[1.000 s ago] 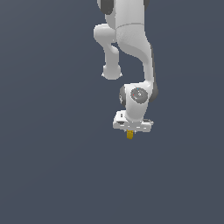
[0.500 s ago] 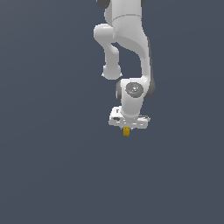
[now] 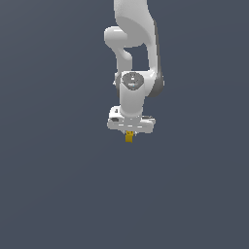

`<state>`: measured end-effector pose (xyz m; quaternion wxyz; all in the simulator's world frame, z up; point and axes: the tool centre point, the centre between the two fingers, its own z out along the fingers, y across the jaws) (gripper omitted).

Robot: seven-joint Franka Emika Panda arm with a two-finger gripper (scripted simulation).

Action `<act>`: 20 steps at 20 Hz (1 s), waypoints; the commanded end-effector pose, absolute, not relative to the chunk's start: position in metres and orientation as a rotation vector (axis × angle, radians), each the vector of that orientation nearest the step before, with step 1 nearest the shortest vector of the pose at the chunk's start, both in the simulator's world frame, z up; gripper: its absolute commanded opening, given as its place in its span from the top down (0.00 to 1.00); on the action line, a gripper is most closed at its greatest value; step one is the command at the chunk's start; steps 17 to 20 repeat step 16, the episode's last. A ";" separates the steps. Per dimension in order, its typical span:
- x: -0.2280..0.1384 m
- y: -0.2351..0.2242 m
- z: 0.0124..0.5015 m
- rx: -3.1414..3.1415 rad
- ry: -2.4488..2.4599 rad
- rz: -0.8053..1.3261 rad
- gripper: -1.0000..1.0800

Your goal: Pick up the object and move it to a goal position.

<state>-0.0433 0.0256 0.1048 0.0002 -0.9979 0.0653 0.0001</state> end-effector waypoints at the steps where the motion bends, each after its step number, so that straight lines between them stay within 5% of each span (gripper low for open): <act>1: -0.047 0.012 0.119 -3.134 0.204 0.000 1.00; 20: -0.051 -0.012 0.145 -3.135 0.204 0.000 1.00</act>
